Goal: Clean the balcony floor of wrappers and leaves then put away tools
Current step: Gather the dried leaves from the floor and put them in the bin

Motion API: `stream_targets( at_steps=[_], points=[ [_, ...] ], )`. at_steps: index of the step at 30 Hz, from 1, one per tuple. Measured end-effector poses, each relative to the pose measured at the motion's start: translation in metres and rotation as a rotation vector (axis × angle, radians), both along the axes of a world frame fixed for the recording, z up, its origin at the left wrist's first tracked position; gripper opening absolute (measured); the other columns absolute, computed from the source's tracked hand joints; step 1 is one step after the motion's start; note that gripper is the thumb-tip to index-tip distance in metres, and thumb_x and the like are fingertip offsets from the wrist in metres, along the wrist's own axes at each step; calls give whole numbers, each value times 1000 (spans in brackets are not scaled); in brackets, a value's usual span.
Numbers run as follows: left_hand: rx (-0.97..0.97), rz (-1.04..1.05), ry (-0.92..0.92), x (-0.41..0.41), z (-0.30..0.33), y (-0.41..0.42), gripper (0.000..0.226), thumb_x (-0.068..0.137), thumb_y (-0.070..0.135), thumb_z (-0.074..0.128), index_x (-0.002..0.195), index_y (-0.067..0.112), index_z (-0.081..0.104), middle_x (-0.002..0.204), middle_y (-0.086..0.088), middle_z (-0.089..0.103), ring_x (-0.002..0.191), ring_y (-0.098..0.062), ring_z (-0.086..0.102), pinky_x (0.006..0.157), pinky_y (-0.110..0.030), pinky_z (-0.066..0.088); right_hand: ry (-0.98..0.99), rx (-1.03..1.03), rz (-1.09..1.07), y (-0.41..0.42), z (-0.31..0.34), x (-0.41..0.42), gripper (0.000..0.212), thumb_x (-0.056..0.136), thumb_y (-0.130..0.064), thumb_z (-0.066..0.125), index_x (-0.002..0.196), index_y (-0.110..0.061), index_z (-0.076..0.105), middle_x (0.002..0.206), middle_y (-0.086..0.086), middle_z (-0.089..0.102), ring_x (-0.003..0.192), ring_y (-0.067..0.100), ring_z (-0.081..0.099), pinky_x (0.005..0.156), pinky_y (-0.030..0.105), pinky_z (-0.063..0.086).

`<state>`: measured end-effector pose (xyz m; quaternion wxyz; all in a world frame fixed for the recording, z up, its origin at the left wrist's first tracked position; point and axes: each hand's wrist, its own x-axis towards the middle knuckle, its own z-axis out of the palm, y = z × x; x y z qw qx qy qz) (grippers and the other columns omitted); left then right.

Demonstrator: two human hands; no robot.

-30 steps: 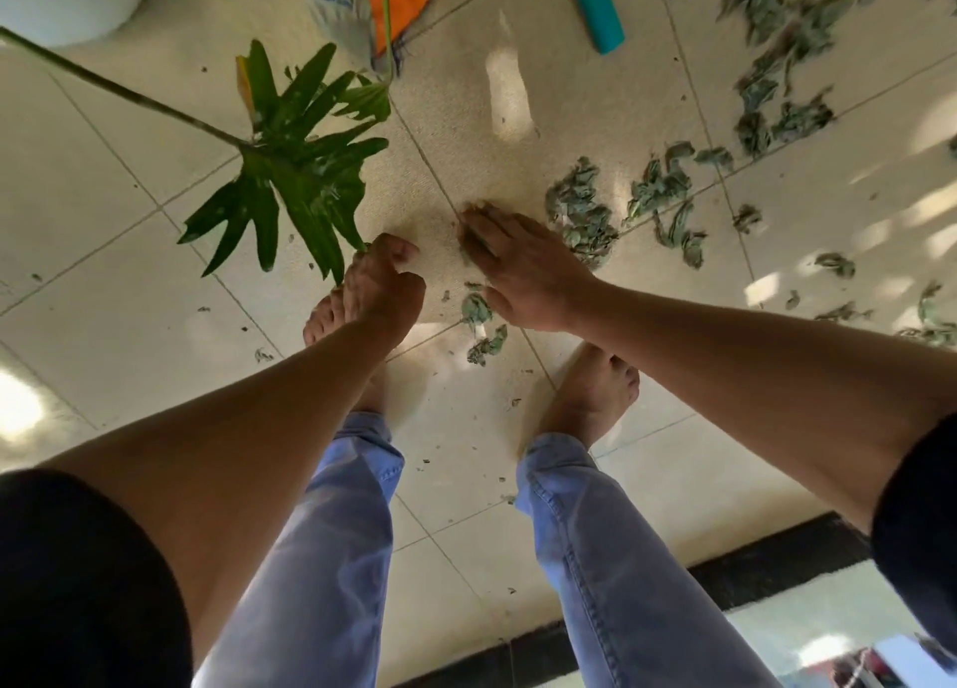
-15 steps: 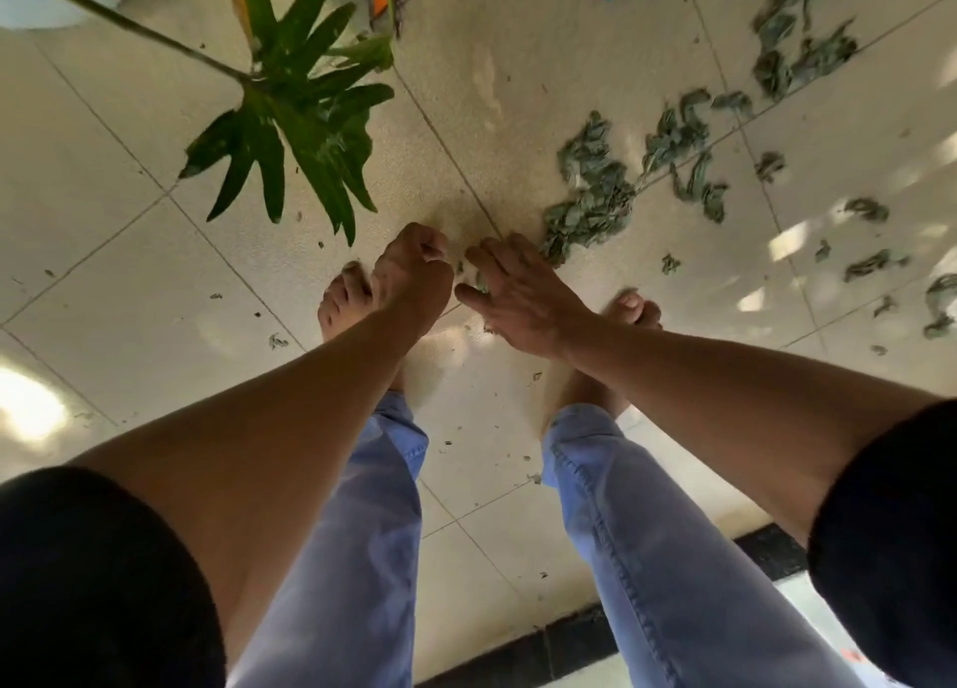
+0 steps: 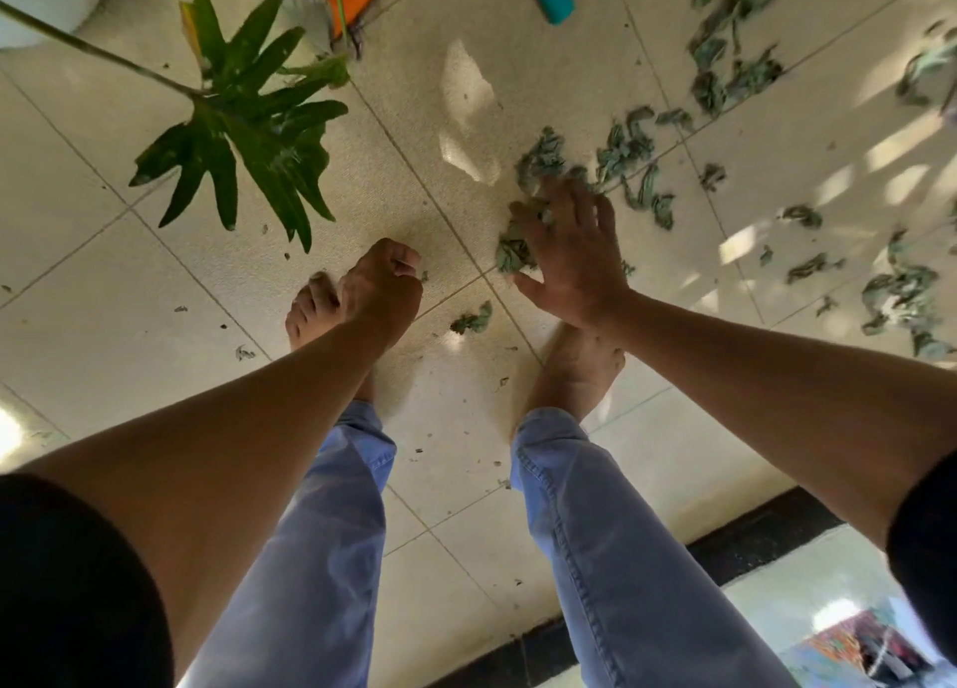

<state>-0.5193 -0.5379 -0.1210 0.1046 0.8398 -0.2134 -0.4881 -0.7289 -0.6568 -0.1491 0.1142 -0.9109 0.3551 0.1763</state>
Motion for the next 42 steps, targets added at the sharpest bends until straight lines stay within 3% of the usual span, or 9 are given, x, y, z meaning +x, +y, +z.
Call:
stream_targets(
  at_steps=[5, 10, 16, 22, 24, 32, 37, 40, 42],
  points=[
    [37, 10, 43, -9, -3, -8, 27, 81, 23, 48, 95, 41, 61, 96, 21, 69, 106, -18, 64, 103, -49, 48, 131, 123, -257, -16, -1, 10, 131, 65, -72, 80, 163, -32, 1, 169, 22, -3, 152, 53, 8, 112, 74, 27],
    [13, 28, 76, -24, -1, -14, 36, 90, 2, 46, 115, 22, 64, 108, 6, 70, 104, -14, 64, 91, -32, 53, 149, 199, -396, -22, -3, 28, 145, 57, -69, 87, 161, -35, -8, 170, 15, -12, 152, 52, 3, 103, 75, 38],
    [41, 40, 89, -31, -2, -11, 39, 90, 3, 44, 114, 24, 66, 107, 8, 70, 104, -12, 65, 89, -34, 56, 20, 85, -364, -1, -8, 25, 83, 80, -33, 79, 149, -23, 34, 155, 17, 30, 129, 38, 42, 81, 52, 59],
    [38, 50, 82, -29, -8, -12, 30, 94, 12, 49, 113, 27, 67, 104, 10, 70, 95, -10, 66, 76, -27, 51, -70, 64, -168, 15, -10, 27, 52, 81, -2, 73, 129, -12, 58, 138, 20, 49, 110, 36, 55, 69, 42, 58],
    [66, 53, 126, -29, -9, -13, 29, 95, 17, 47, 113, 26, 67, 104, 8, 71, 95, -13, 66, 79, -31, 54, -86, 93, -114, 15, -8, 29, 40, 81, 3, 70, 119, -8, 63, 131, 22, 53, 105, 37, 57, 62, 41, 56],
    [226, 438, 634, -37, -5, -20, 47, 110, 46, 33, 127, 12, 61, 125, -12, 68, 115, -28, 65, 90, -44, 57, -239, 219, -233, 6, -7, 26, 25, 88, 8, 60, 106, -5, 71, 109, 20, 59, 92, 37, 62, 58, 35, 49],
    [145, 843, 773, -40, 1, -33, 53, 107, 51, 39, 133, 9, 58, 131, -13, 65, 118, -33, 64, 93, -55, 57, -517, 392, -481, 11, 34, 33, 11, 88, -9, 67, 94, -12, 76, 91, 3, 68, 81, 13, 61, 65, 19, 47],
    [84, 1029, 896, -37, 9, -42, 55, 103, 54, 41, 135, 13, 62, 132, -13, 68, 122, -33, 64, 94, -52, 54, -619, 524, -645, 26, 67, 40, 24, 85, -8, 75, 106, -19, 79, 98, -9, 69, 89, 5, 60, 78, 7, 44],
    [38, 1098, 968, -36, 12, -46, 54, 102, 50, 45, 134, 12, 65, 134, -13, 67, 125, -32, 64, 105, -47, 48, -587, 640, -812, 33, 75, 44, 32, 83, -11, 79, 112, -24, 78, 107, -7, 73, 97, 6, 65, 89, 15, 51]
  ],
)
